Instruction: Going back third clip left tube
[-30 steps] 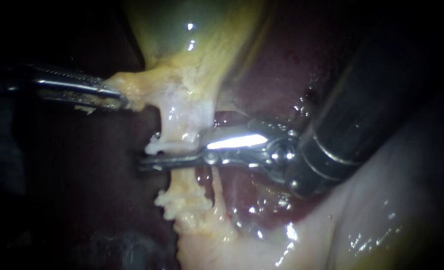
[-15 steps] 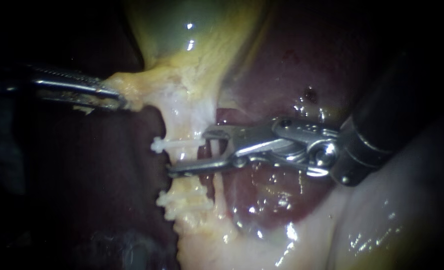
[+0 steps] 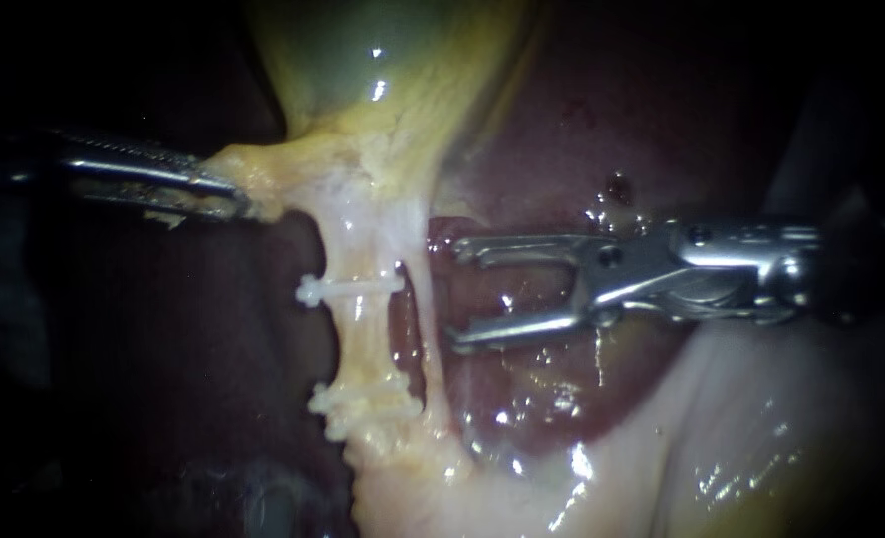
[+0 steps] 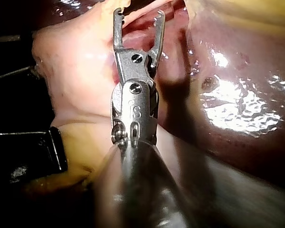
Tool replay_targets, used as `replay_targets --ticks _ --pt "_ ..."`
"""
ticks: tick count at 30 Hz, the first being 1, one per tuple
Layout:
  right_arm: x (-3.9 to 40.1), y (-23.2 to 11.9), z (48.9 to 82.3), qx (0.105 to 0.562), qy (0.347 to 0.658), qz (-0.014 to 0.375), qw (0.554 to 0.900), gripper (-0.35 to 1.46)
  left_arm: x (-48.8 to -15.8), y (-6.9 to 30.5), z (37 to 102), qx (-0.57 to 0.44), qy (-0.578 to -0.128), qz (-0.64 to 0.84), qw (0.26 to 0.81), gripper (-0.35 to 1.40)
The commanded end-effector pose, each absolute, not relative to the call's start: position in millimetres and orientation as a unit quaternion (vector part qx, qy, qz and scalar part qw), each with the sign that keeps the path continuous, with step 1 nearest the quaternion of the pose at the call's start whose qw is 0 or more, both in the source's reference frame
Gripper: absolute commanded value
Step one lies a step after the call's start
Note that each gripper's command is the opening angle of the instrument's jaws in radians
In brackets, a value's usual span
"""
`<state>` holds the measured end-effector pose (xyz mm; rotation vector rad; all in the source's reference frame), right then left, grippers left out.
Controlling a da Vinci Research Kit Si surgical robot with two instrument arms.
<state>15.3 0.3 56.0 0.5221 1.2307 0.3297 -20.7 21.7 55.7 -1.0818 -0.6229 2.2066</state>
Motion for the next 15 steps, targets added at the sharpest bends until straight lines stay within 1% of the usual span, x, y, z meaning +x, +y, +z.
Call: replay_targets --ticks 1,7,15 --pt "15.0 0.3 55.9 0.240 0.568 0.150 0.773 0.49 -20.7 21.7 55.7 -0.407 -0.234 0.831 0.299 -0.35" --pt "13.5 0.3 55.4 0.230 0.571 0.134 0.777 0.49 -20.7 21.7 55.8 -0.407 -0.235 0.831 0.298 -0.35" --pt "12.9 0.1 55.3 0.227 0.568 0.124 0.782 0.49 -20.7 21.9 56.7 -0.407 -0.234 0.831 0.298 -0.35"
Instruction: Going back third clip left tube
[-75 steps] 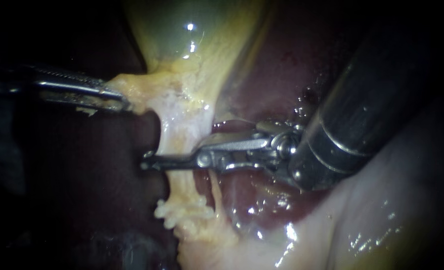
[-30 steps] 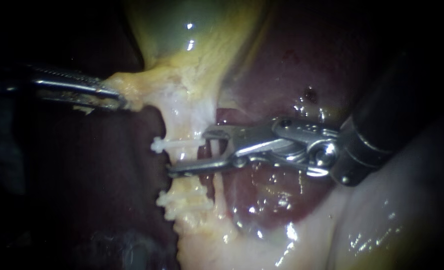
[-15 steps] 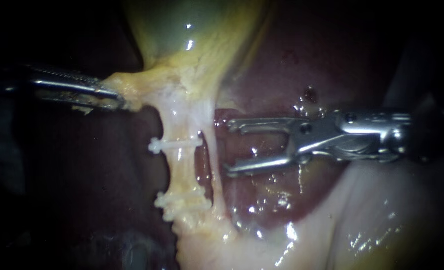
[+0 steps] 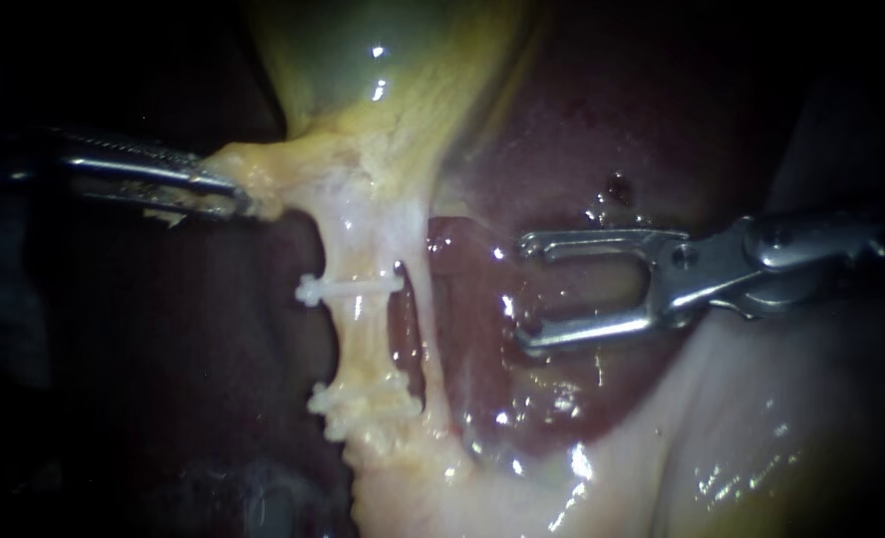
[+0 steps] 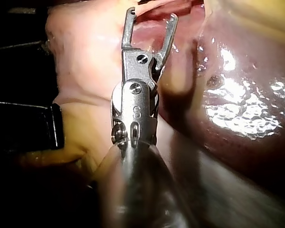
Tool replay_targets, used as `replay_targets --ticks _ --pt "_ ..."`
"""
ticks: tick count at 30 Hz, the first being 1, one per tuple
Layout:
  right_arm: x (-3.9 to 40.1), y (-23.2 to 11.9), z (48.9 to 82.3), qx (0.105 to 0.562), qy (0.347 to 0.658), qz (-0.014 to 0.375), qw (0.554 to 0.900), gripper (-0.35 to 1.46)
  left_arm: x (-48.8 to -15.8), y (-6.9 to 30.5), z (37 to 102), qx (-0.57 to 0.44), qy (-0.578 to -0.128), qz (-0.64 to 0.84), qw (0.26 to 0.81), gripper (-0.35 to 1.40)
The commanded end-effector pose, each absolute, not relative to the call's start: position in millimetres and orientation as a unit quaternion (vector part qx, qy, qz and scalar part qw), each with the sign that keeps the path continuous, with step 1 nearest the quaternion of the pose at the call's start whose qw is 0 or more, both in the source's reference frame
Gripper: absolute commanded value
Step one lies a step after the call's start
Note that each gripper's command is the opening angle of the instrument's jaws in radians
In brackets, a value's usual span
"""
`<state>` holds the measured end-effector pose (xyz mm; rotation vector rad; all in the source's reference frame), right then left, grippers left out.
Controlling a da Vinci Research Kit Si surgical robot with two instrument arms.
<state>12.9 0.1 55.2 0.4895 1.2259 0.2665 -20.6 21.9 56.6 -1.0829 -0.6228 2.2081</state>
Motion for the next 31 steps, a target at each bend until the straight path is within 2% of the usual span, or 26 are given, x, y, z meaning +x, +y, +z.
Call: replay_targets --ticks 1,20,31 --pt "12.9 0.1 55.3 0.225 0.568 0.121 0.782 0.49 -20.9 21.9 56.8 -0.407 -0.233 0.831 0.298 -0.35" --pt "12.6 -0.2 55.0 0.225 0.566 0.116 0.785 0.49 -25.5 21.3 63.6 -0.409 -0.233 0.833 0.291 -0.35" --pt "12.5 -0.3 55.0 0.225 0.565 0.115 0.785 0.49 -25.6 21.1 63.5 -0.410 -0.234 0.833 0.290 -0.35"
